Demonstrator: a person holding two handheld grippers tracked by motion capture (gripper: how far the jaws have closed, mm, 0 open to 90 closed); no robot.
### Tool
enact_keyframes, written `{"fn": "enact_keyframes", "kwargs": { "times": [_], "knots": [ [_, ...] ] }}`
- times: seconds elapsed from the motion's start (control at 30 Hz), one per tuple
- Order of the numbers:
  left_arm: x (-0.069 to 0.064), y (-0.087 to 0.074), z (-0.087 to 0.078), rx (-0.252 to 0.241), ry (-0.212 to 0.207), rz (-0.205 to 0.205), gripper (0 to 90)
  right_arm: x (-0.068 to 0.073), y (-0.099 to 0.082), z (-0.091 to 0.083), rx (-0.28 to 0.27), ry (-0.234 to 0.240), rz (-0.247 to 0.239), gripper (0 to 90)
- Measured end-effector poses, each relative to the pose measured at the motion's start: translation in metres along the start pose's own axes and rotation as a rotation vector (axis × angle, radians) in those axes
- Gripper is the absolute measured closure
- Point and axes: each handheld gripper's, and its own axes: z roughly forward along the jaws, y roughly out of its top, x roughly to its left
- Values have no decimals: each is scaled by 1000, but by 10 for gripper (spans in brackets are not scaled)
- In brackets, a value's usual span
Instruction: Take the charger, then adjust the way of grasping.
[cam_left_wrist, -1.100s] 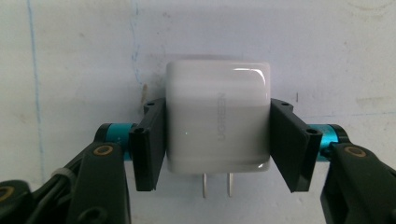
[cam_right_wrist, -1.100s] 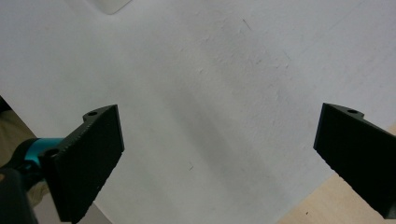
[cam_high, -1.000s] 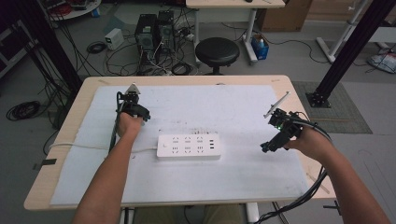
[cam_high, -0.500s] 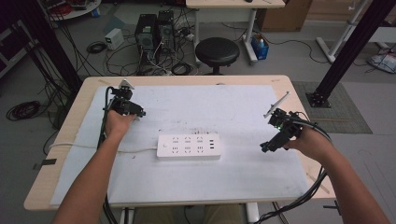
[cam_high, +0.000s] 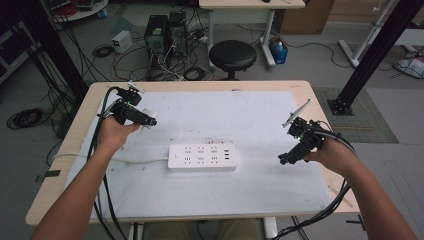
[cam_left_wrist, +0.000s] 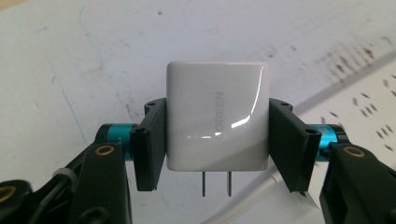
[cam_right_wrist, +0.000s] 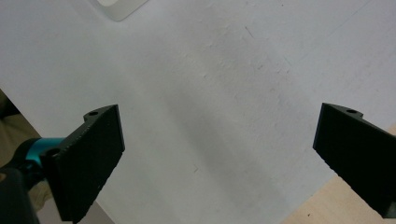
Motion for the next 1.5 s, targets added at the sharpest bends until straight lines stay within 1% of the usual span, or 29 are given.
{"fn": "enact_keyframes", "kwargs": {
  "times": [0.1, 0.17, 0.2, 0.23, 0.3, 0.33, 0.4, 0.43, 0.5, 0.53, 0.57, 0.67, 0.8, 0.83, 0.87, 0.9, 0.93, 0.97, 1.03, 1.07, 1.1, 1.13, 1.17, 1.2, 1.23, 1.27, 1.33, 1.37, 1.5],
  "knots": [
    [-7, -1, -11, -20, -35, 50, 424, 1, 0, 0, 1, 3, -7, 13],
    [-8, -2, -13, -23, -43, 62, 424, 2, 1, 0, -4, 6, -9, 13],
    [-12, -3, -16, -26, -58, 106, 424, 4, 1, 0, -6, 5, -11, 13],
    [-14, -4, -17, -25, -62, 125, 424, 4, 2, 0, -4, 4, -17, 13],
    [-14, -4, -17, -25, -62, 125, 424, 4, 2, 1, -3, 6, -11, 13],
    [-17, -5, -19, -28, -71, 154, 424, 4, 2, 1, -3, 6, -11, 13],
    [-19, -7, -21, -32, -80, 181, 424, 4, 3, 1, -5, 8, -18, 13],
    [-21, -8, -22, -34, -90, 206, 424, 5, 3, 1, -4, 10, -19, 13],
    [-24, -10, -24, -32, -92, 228, 424, 5, 2, 1, 0, 9, -13, 13],
    [-24, -10, -24, -32, -92, 228, 424, 5, 2, 1, 0, 9, -13, 13],
    [-26, -11, -24, -39, -102, 253, 424, 5, 2, 1, -2, 9, -11, 13],
    [-28, -11, -25, -44, -103, 272, 424, 4, 1, 0, -9, 4, -4, 13],
    [-33, -14, -29, -60, -124, 305, 424, 5, 2, 1, -22, 10, -3, 13],
    [-36, -14, -31, -65, -133, 331, 424, 6, 2, 1, -27, 14, 6, 13],
    [-36, -14, -31, -65, -133, 331, 424, 7, 3, 2, -32, 18, 13, 13],
    [-37, -14, -32, -68, -142, 346, 424, 7, 3, 2, -32, 18, 13, 13],
    [-41, -14, -33, -77, -155, 375, 424, 10, 4, 1, -45, 36, 37, 13],
    [-41, -14, -33, -77, -155, 375, 424, 11, 4, 1, -52, 42, 41, 13],
    [-46, -15, -34, -83, -167, 405, 424, 12, 5, 1, -62, 43, 38, 13],
    [-53, -16, -34, -89, -184, 437, 424, 16, 6, 0, -76, 46, 53, 13],
    [-56, -16, -34, -89, -190, 455, 424, 17, 6, 0, -88, 54, 56, 13],
    [-56, -16, -34, -89, -190, 455, 424, 18, 6, -1, -101, 69, 65, 13],
    [-59, -17, -34, -89, -196, 474, 424, 18, 6, -1, -101, 69, 65, 13],
    [-63, -17, -34, -89, -205, 492, 424, 18, 6, -1, -112, 81, 80, 13],
    [-70, -18, -34, -97, -221, 515, 424, 20, 6, -1, -144, 122, 117, 13],
    [-70, -18, -34, -97, -221, 515, 424, 20, 6, -1, -144, 122, 117, 13],
    [-76, -19, -34, -100, -230, 539, 424, 23, 8, -2, -177, 164, 152, 13],
    [-79, -19, -34, -101, -235, 549, 424, 24, 9, -2, -196, 181, 157, 13],
    [-90, -20, -31, -107, -248, 594, 424, 31, 14, -3, -231, 223, 219, 14]
  ]
}}
